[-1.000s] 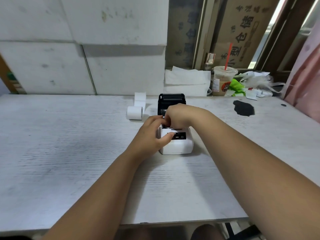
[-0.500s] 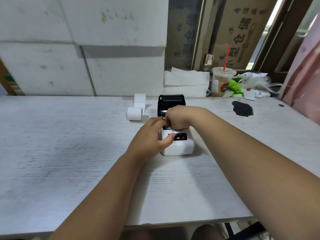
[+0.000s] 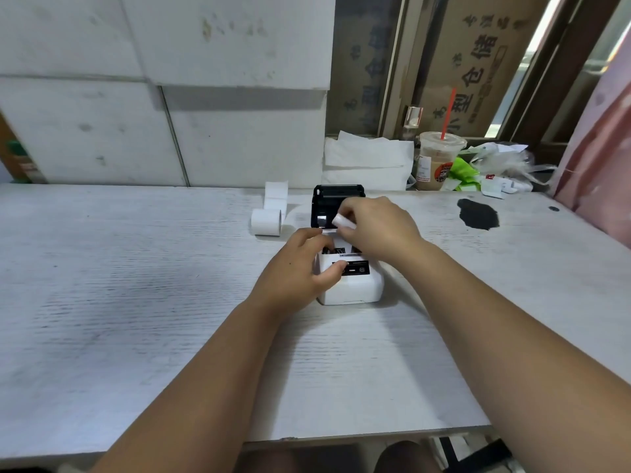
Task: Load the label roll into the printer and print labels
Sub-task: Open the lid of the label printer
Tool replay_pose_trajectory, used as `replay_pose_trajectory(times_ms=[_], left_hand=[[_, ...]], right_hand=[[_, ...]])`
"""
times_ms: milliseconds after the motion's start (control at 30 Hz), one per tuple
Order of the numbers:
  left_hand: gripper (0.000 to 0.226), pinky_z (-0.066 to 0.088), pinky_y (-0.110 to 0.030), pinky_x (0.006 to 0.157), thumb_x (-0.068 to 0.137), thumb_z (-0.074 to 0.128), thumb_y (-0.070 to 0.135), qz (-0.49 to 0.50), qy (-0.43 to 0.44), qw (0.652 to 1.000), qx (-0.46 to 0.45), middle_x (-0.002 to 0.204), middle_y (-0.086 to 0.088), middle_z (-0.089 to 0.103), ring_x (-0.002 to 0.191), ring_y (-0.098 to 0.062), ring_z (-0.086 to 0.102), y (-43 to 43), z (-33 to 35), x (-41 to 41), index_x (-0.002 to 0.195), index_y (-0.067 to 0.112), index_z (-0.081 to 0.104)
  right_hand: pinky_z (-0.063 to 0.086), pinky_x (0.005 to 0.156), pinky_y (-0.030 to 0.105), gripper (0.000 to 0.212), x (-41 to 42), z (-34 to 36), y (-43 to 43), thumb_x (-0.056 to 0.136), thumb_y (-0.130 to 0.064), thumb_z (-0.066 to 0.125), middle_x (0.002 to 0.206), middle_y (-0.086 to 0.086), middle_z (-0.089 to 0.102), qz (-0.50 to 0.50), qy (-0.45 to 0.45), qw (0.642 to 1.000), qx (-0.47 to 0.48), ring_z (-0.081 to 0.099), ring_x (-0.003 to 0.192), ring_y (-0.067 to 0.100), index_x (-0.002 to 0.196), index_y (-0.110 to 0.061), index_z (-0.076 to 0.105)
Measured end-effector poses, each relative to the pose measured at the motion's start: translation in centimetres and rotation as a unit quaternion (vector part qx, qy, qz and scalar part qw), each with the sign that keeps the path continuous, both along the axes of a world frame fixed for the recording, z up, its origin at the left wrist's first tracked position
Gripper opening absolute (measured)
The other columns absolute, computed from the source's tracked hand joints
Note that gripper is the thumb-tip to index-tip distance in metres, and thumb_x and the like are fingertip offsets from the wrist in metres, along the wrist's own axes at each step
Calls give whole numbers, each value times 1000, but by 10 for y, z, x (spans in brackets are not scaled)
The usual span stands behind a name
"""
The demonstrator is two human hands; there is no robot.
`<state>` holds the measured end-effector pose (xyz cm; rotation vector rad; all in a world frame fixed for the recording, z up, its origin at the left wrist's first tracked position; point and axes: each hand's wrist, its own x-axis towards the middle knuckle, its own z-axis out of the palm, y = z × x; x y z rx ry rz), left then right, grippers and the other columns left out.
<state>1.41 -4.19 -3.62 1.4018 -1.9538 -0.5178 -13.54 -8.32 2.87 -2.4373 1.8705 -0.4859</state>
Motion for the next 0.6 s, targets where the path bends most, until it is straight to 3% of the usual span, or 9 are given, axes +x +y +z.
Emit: replay_pose_trajectory(times_ms=[133, 233, 433, 600], left_hand=[[32, 37, -29, 97, 90, 52, 42, -16, 5, 1000, 21, 140, 9, 33, 114, -13, 47, 1, -2, 0, 121, 36, 54], [36, 34, -34, 105, 90, 49, 44, -16, 4, 1000, 17, 141, 10, 32, 124, -14, 41, 0, -4, 0, 126, 40, 52], [56, 34, -33, 105, 90, 47, 45, -19, 7, 1000, 12, 139, 11, 33, 129, -11, 35, 0, -3, 0, 142, 45, 26], [57, 32, -30, 104, 89, 47, 45, -16, 5, 1000, 3, 139, 10, 34, 128, -10, 36, 0, -3, 0, 142, 38, 28]], right_hand=[[48, 70, 33, 23, -17, -15, 7, 91, -30, 52, 102, -2, 70, -65, -144, 986, -45, 62, 90, 22, 110, -27, 65], [51, 77, 34, 23, -30, -33, 7, 91, -28, 53, 108, 0, 70, -87, -197, 976, -40, 62, 96, 21, 108, -25, 67], [40, 79, 29, 29, -48, -62, 3, 92, -21, 54, 121, 9, 59, -122, -201, 972, -20, 58, 106, 24, 118, -19, 66], [45, 82, 34, 30, -51, -70, 3, 91, -18, 51, 119, 10, 57, -117, -179, 977, -1, 56, 108, 28, 116, -22, 67]])
